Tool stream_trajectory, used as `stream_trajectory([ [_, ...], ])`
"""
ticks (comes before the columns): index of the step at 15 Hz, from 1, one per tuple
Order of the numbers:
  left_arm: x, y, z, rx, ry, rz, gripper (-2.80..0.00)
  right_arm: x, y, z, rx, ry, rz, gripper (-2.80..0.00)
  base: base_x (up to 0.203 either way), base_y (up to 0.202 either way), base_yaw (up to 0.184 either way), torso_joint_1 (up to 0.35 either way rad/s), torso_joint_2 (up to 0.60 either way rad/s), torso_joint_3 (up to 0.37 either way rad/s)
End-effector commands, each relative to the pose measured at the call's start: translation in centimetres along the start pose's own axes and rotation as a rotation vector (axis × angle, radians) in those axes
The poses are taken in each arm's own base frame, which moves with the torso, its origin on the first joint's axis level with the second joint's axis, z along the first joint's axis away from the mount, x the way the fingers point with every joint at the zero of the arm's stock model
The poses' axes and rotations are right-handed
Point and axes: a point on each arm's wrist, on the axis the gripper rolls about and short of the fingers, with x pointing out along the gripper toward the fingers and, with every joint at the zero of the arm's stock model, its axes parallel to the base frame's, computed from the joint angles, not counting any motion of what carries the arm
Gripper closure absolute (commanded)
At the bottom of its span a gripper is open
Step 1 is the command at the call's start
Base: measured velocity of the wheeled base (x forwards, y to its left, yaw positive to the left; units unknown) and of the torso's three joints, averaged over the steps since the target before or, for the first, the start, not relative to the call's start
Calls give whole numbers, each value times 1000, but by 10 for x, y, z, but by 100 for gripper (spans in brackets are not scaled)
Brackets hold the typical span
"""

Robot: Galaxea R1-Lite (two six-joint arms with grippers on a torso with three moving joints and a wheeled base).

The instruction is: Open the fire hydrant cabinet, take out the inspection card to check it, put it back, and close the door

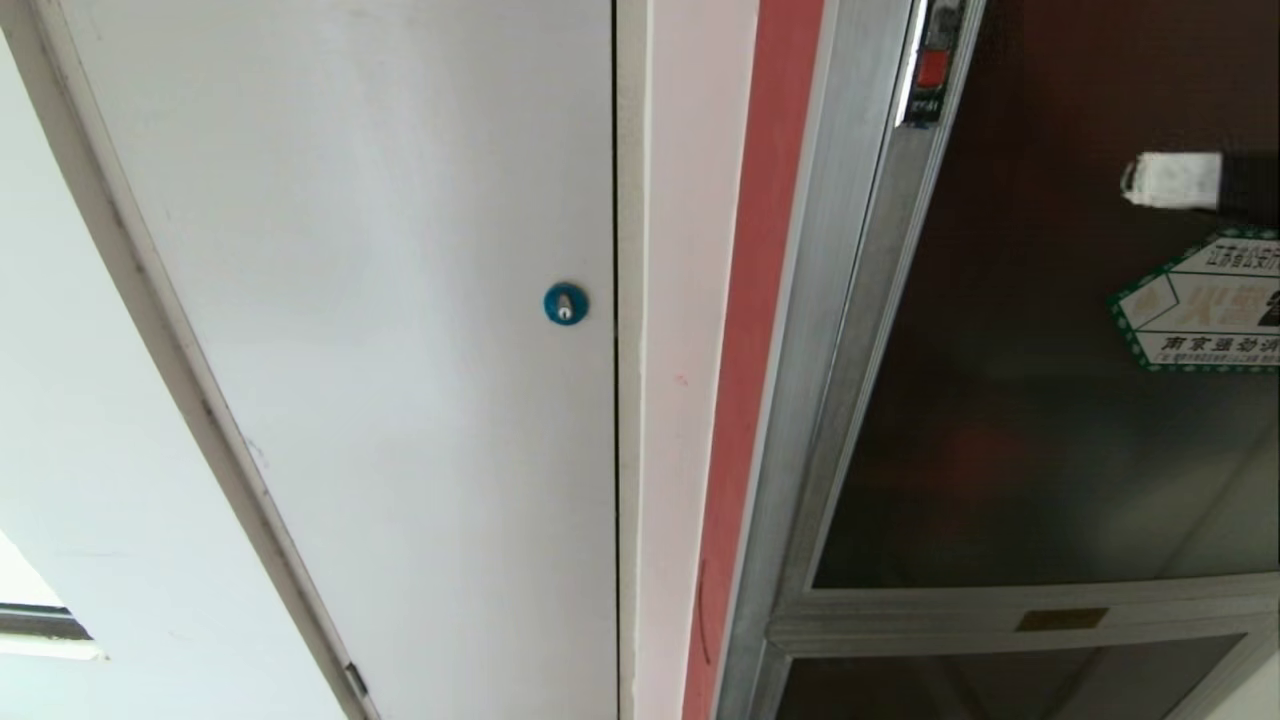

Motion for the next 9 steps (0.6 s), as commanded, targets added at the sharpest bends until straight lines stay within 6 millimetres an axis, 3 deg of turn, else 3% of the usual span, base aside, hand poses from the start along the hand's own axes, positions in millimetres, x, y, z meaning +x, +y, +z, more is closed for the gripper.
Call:
stream_trajectory([
  [1, 1, 0, -3, 0, 11, 0, 0, 38, -8, 10, 11, 19, 7, 0, 0, 0, 0, 0, 0, 0],
  [5, 1, 0, -3, 0, 13, -1, 0, 67, 1, 22, -5, -18, -41, 0, 0, 0, 0, 0, 0, 0],
  [9, 1, 0, -3, 0, 11, 0, 0, 71, 0, 36, -20, -77, -122, 0, 0, 0, 0, 0, 0, 0],
])
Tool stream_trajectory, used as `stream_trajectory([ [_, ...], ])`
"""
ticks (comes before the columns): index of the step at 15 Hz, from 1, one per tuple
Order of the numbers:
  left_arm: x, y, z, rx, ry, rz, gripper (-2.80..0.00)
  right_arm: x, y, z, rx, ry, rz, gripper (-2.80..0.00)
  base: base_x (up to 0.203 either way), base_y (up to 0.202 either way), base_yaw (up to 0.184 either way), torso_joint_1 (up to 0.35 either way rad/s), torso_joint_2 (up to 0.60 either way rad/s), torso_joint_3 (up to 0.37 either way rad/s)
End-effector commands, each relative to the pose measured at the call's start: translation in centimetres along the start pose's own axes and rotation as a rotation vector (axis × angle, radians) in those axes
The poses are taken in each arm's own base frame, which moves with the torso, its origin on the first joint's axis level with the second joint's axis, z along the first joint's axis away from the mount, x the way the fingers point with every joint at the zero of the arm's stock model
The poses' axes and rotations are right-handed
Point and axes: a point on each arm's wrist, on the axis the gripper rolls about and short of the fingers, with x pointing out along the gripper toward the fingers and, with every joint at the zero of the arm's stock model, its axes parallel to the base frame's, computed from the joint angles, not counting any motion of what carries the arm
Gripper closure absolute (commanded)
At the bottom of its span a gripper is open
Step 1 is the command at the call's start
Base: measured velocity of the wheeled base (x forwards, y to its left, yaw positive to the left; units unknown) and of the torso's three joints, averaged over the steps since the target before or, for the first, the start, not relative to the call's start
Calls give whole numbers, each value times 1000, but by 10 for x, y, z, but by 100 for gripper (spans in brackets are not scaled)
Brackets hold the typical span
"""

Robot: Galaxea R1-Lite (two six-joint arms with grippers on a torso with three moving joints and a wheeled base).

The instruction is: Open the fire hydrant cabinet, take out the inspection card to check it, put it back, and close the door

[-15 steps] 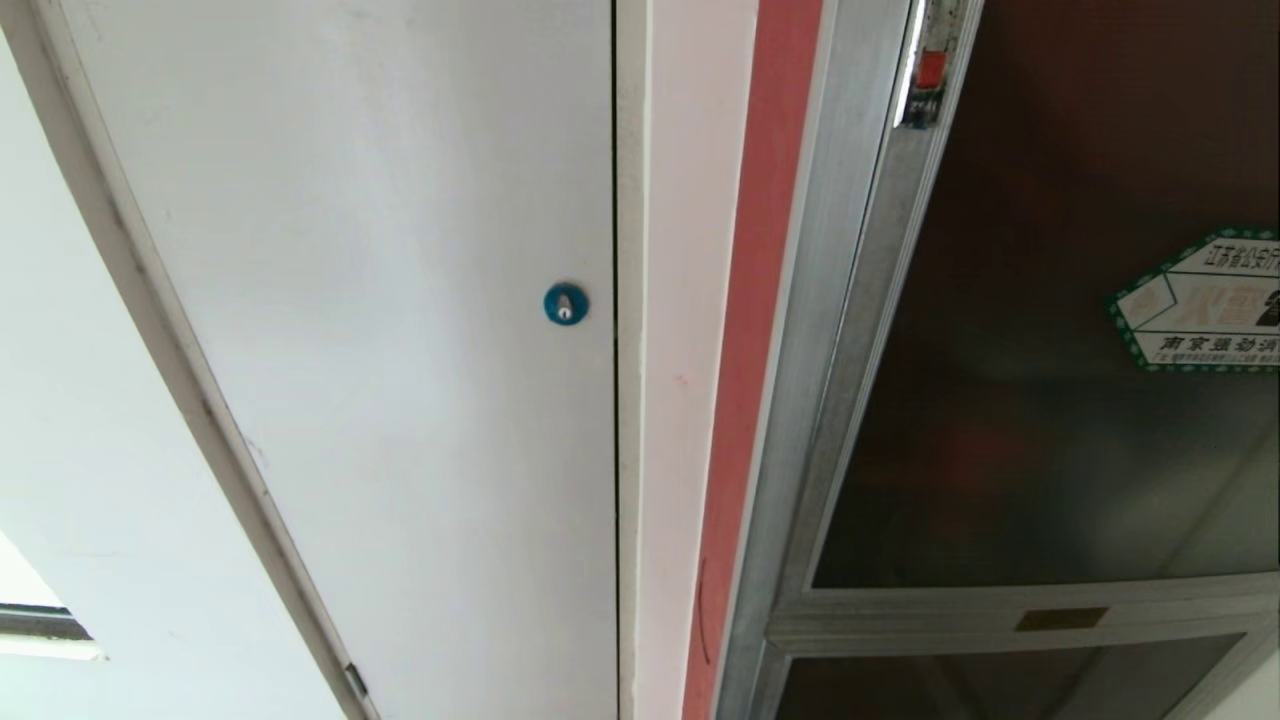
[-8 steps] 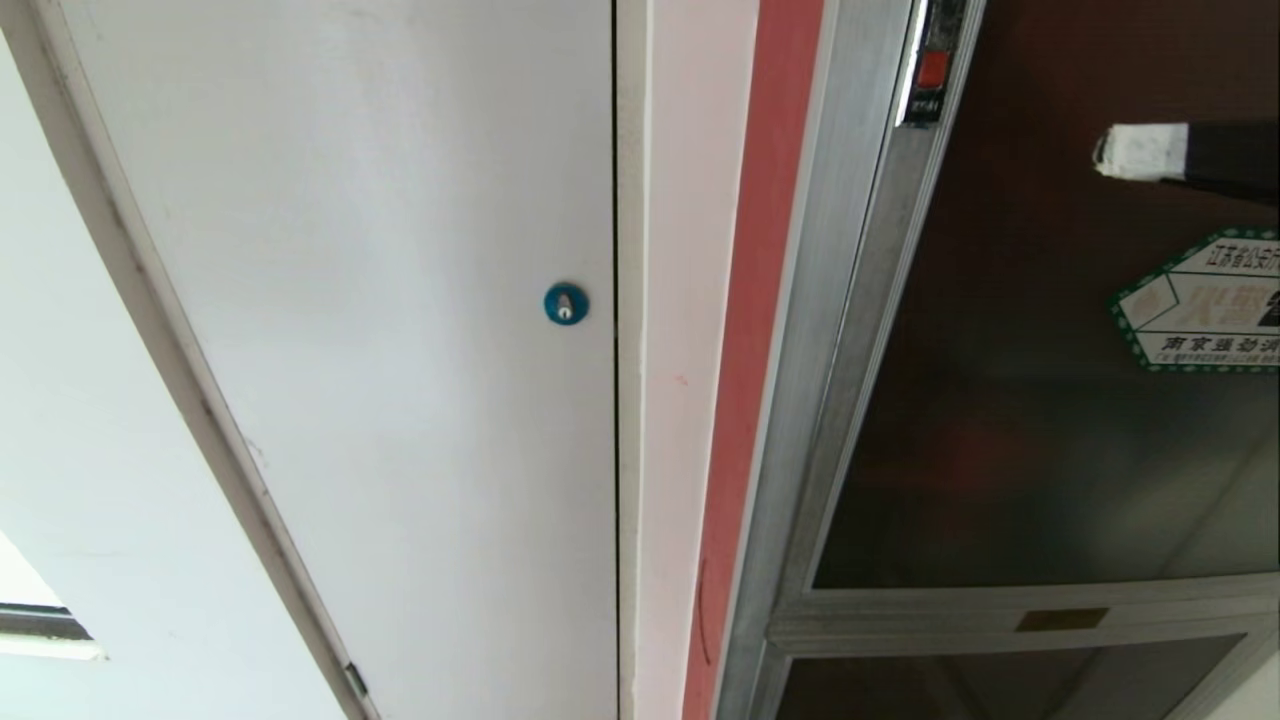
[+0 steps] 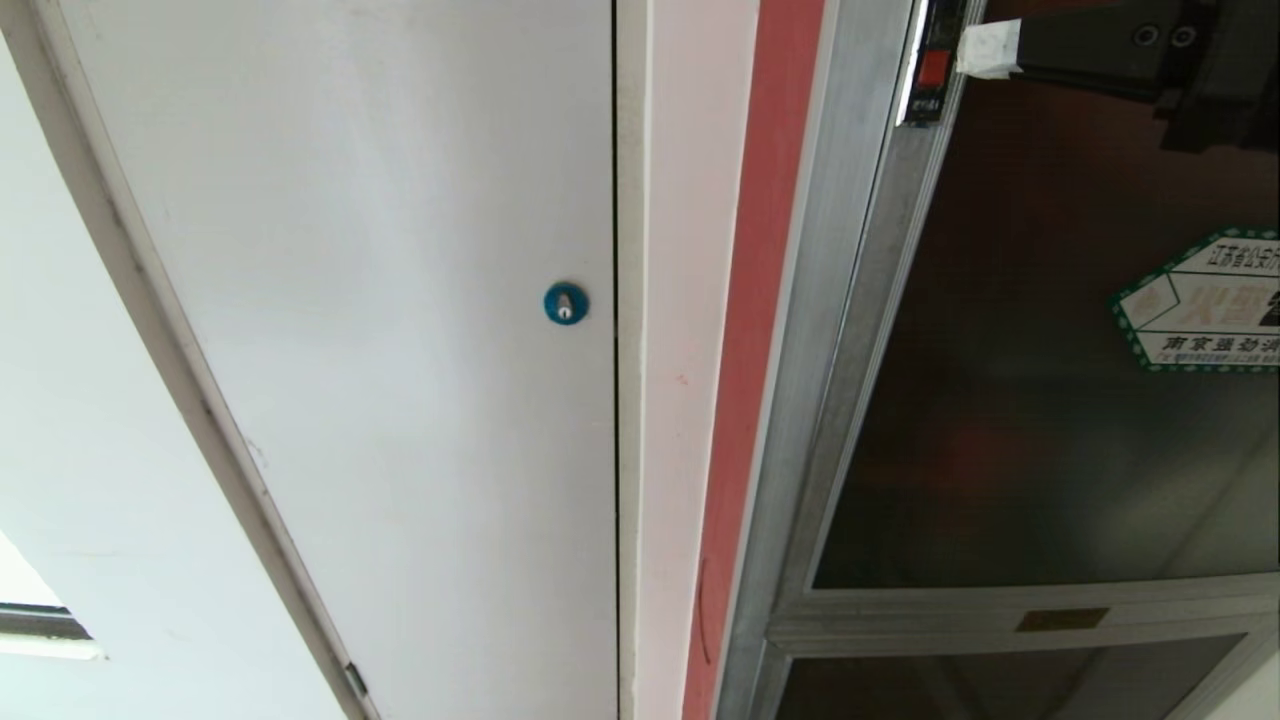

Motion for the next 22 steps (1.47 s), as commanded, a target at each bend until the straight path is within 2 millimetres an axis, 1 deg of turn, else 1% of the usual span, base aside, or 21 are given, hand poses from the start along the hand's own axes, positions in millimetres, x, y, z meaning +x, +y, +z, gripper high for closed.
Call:
stream_trajectory([
  [1, 1, 0, -3, 0, 12, 0, 0, 7, -2, 4, -3, -15, -33, 0, 0, 0, 0, 0, 0, 0],
  [5, 1, 0, -3, 0, 11, 0, 0, 10, -4, 5, -4, -28, -94, 0, 0, 0, 0, 0, 0, 0],
  [8, 1, 0, -3, 0, 11, 0, 0, 19, -9, 1, 1, -11, -109, 0, 0, 0, 0, 0, 0, 0],
  [17, 1, 0, -3, 0, 11, 0, 0, 35, -20, -3, -2, -19, -191, 0, 0, 0, 0, 0, 0, 0],
  [22, 1, 0, -3, 0, 12, 0, 0, 36, -21, -2, -1, -28, -222, 0, 0, 0, 0, 0, 0, 0],
])
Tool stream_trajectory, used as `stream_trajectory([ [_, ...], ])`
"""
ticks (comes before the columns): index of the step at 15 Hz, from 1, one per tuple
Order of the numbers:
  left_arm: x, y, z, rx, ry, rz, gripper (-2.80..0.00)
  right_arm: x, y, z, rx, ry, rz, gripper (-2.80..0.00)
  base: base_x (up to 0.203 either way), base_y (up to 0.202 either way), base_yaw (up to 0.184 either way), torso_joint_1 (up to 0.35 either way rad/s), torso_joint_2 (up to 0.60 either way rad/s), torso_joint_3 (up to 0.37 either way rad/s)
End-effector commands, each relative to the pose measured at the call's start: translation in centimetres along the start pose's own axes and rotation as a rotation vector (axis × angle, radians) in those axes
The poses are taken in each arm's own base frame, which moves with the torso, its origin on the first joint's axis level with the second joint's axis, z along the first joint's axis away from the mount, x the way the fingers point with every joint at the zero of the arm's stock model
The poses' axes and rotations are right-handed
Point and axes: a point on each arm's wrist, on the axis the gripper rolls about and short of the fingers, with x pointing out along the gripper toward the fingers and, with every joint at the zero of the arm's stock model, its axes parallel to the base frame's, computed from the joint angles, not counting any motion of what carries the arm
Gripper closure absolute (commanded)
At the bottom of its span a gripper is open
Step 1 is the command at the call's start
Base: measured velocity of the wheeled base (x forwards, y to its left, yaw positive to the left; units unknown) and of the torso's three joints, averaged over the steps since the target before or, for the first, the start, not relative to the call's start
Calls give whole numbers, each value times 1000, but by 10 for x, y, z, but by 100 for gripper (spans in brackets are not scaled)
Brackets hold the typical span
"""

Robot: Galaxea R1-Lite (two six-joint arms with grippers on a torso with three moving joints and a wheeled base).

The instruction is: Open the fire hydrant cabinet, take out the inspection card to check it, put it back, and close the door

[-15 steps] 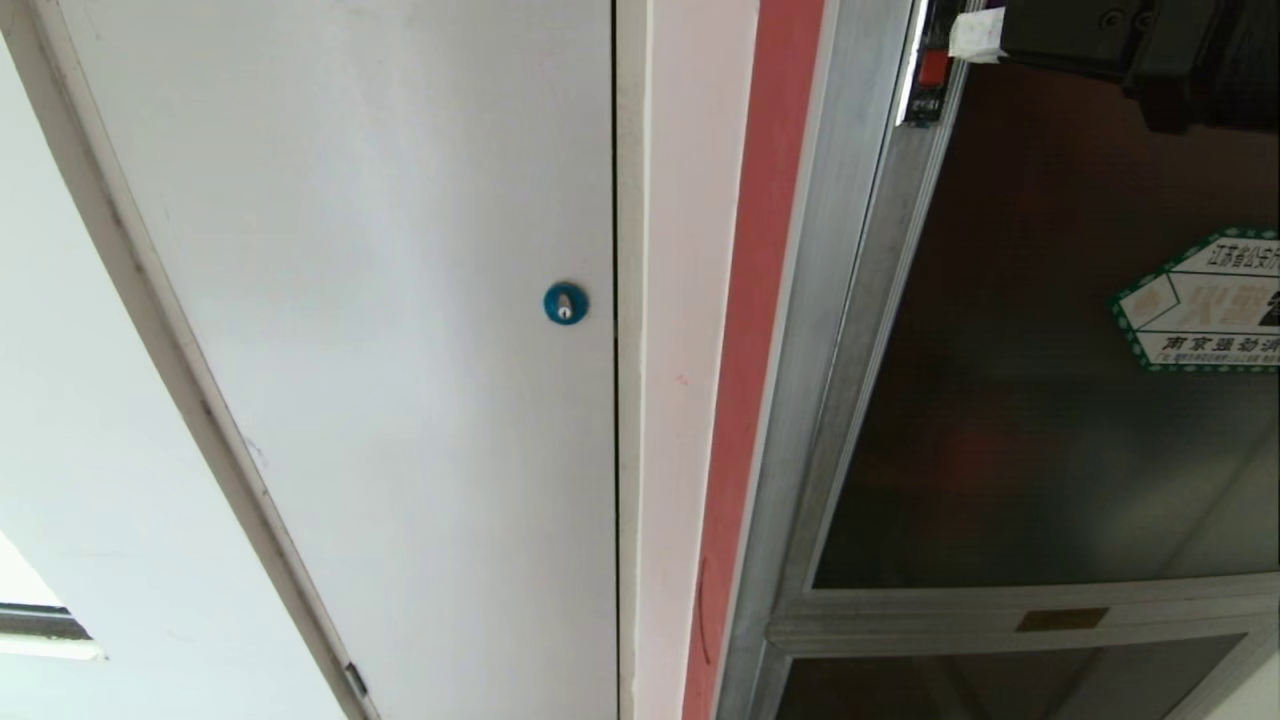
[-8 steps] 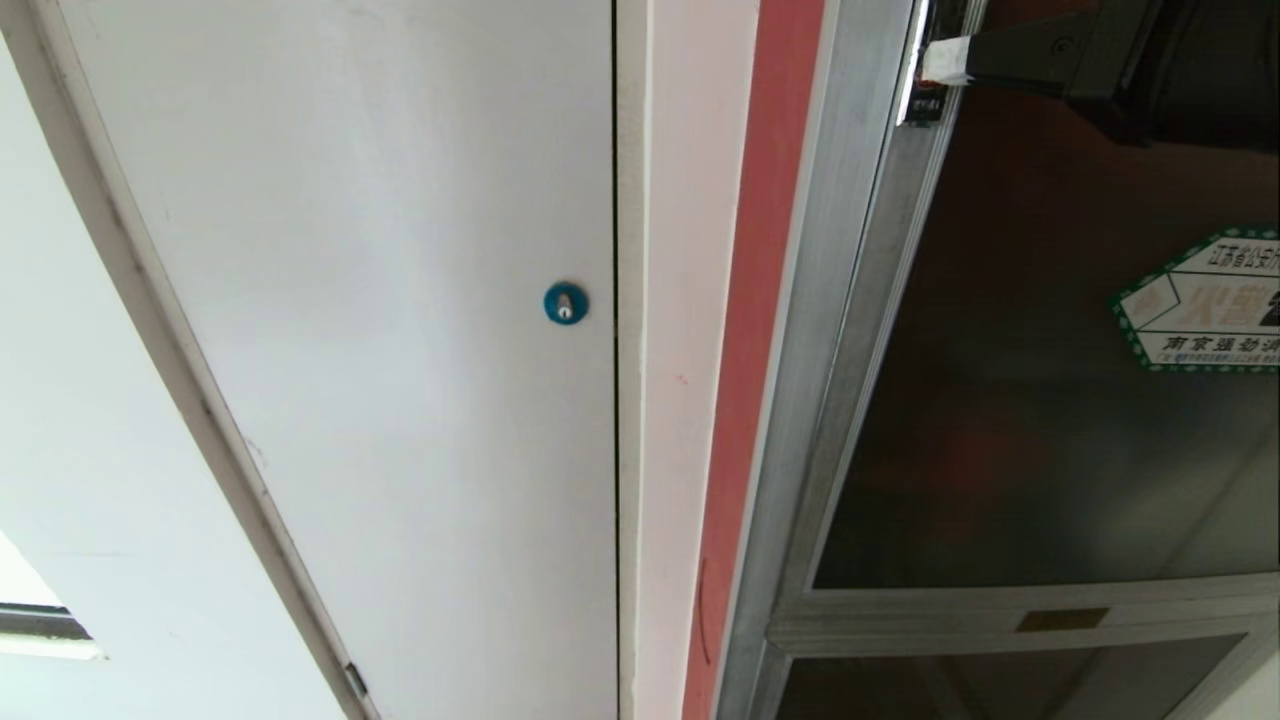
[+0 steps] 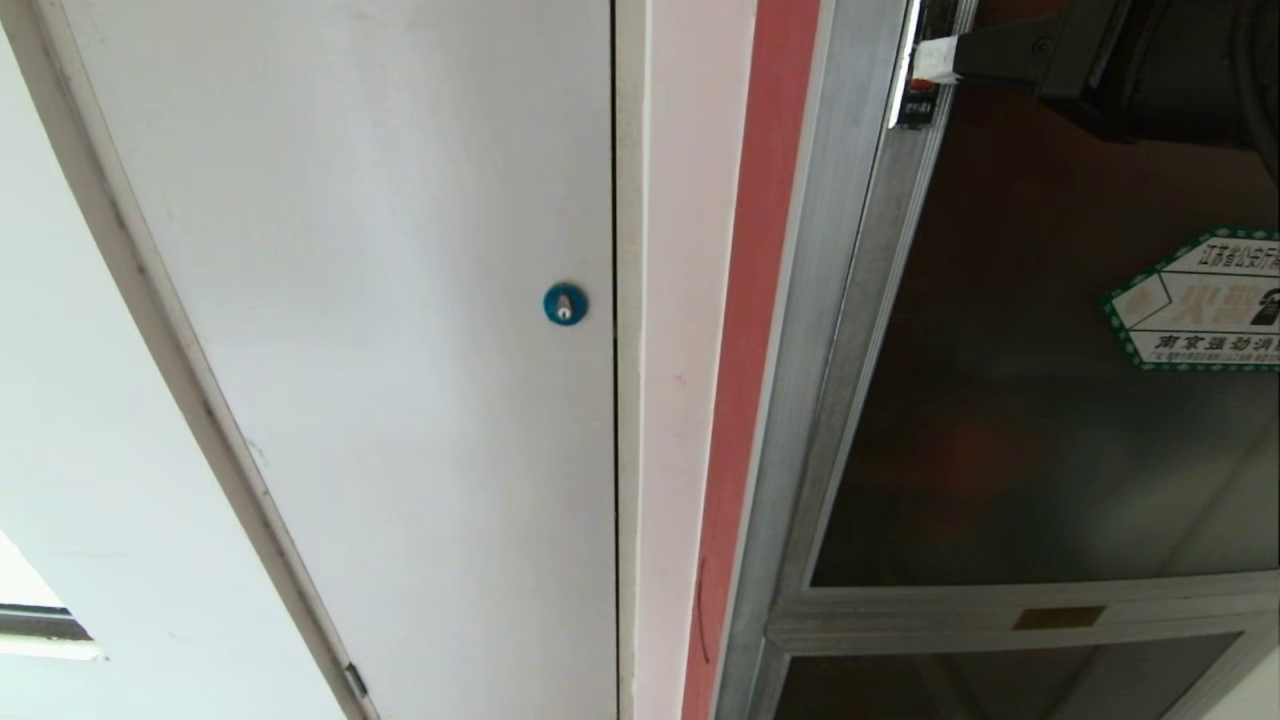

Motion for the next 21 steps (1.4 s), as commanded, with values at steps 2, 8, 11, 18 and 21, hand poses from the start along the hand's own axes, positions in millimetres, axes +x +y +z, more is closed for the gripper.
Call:
stream_trajectory([
  [2, 1, 0, -3, 0, 11, 0, 0, 1, -1, -4, 6, 15, -16, 0, 0, 0, 0, 0, 0, 0],
  [8, 1, 0, -3, 0, 11, 0, 0, -6, -2, -9, 12, 27, -22, 0, 0, 0, 0, 0, 0, 0],
  [11, 1, 0, -3, 0, 14, 0, 0, -14, 0, -5, 12, 12, -16, 0, 0, 0, 0, 0, 0, 0],
  [18, 1, 0, -3, 0, 14, 0, 0, -53, 20, -5, 74, 8, 95, 0, 0, 0, 0, 0, 0, 0],
  [21, 1, 0, -3, 0, 11, 0, 0, -67, 22, -12, 76, 27, 105, 0, 0, 0, 0, 0, 0, 0],
])
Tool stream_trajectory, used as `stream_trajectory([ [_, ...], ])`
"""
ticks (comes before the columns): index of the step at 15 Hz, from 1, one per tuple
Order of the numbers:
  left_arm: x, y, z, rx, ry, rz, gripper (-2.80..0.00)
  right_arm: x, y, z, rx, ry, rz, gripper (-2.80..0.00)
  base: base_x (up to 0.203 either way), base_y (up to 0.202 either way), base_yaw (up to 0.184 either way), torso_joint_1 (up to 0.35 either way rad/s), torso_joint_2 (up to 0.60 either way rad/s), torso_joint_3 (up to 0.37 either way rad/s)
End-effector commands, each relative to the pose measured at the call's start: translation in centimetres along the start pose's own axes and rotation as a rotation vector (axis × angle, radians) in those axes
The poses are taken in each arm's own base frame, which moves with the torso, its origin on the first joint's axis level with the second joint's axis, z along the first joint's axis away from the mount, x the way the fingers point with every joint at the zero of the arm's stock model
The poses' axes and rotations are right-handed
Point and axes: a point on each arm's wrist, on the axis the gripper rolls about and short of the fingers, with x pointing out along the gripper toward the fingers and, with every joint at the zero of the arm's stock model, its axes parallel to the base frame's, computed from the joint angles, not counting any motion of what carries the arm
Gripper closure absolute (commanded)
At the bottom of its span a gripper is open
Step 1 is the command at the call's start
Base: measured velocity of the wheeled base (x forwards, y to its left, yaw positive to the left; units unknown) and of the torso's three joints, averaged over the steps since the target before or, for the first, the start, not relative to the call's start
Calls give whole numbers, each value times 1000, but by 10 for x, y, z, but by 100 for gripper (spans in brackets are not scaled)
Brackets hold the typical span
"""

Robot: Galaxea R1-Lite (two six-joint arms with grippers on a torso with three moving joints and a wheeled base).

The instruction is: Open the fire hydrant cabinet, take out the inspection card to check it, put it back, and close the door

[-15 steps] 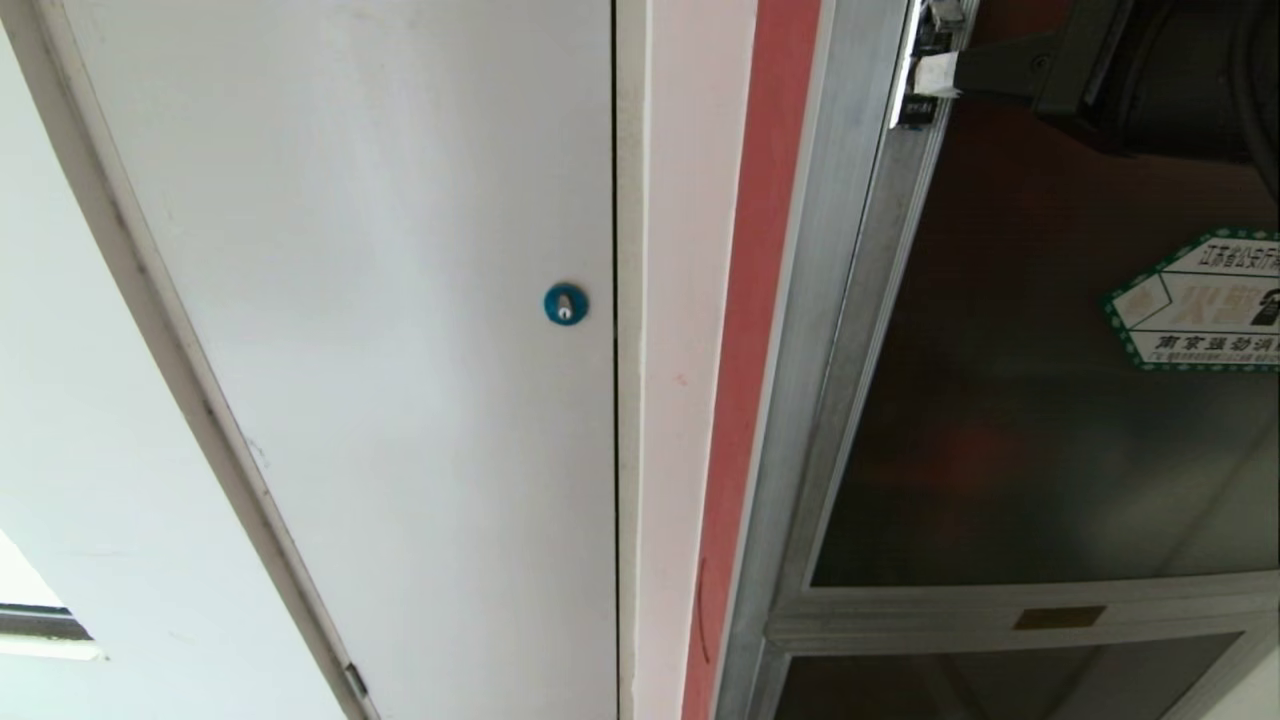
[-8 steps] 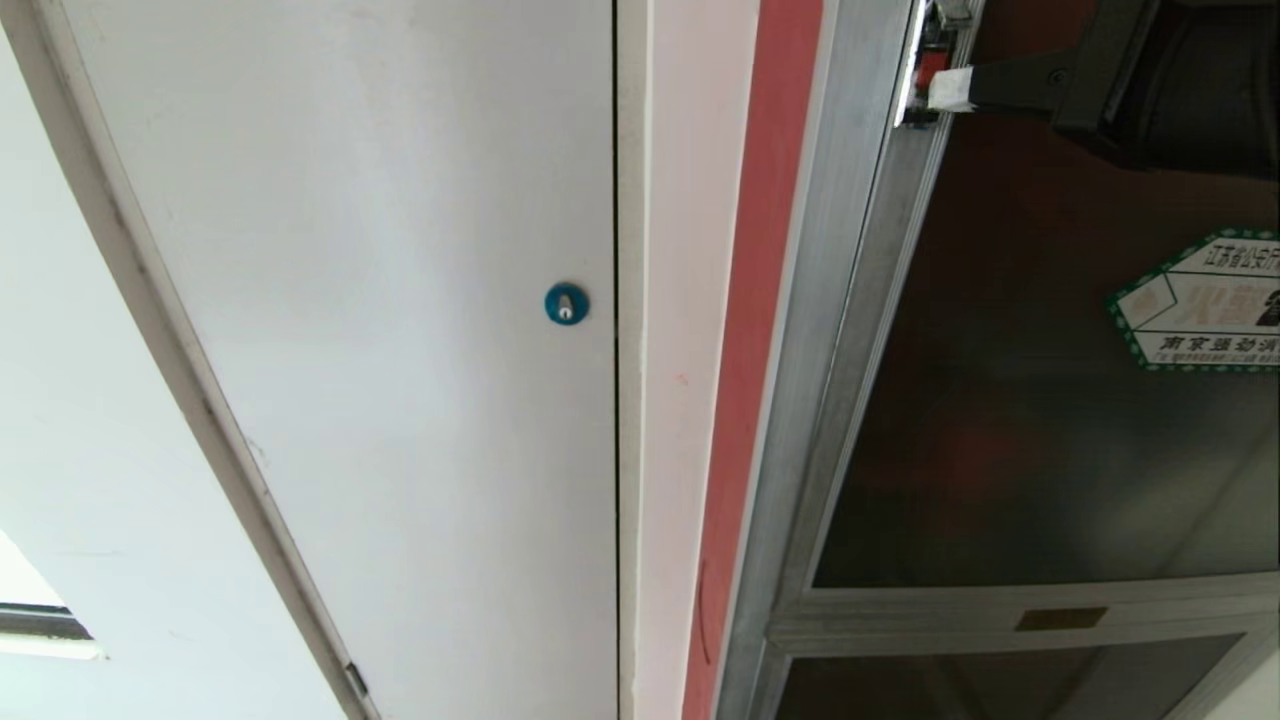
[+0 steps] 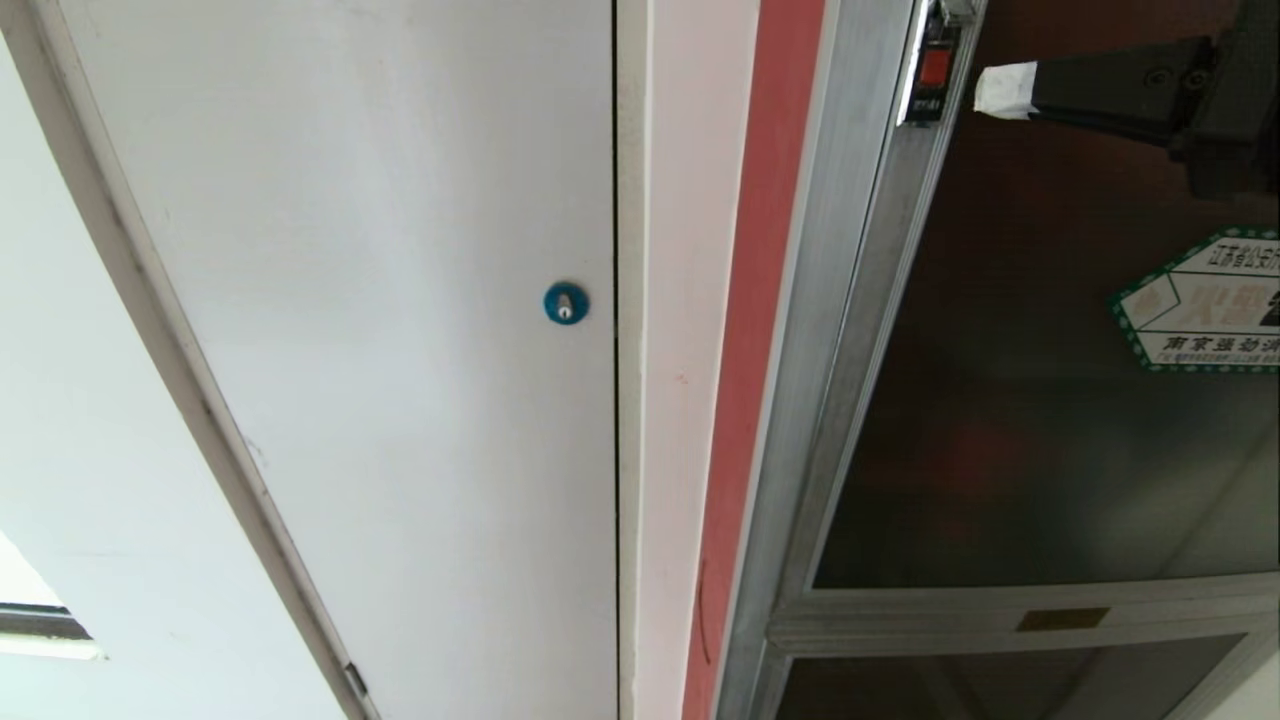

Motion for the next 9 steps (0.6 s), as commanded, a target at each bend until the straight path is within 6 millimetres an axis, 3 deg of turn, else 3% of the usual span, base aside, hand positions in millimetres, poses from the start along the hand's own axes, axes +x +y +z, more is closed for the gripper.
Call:
stream_trajectory([
  [1, 1, 0, -3, 0, 13, 0, 0, -19, 3, -1, 1, -14, 8, 0, 0, 0, 0, 0, 0, 0],
  [9, 1, 0, -3, 0, 11, 0, 0, -24, -3, -21, 6, 27, -45, 0, 0, 0, 0, 0, 0, 0],
])
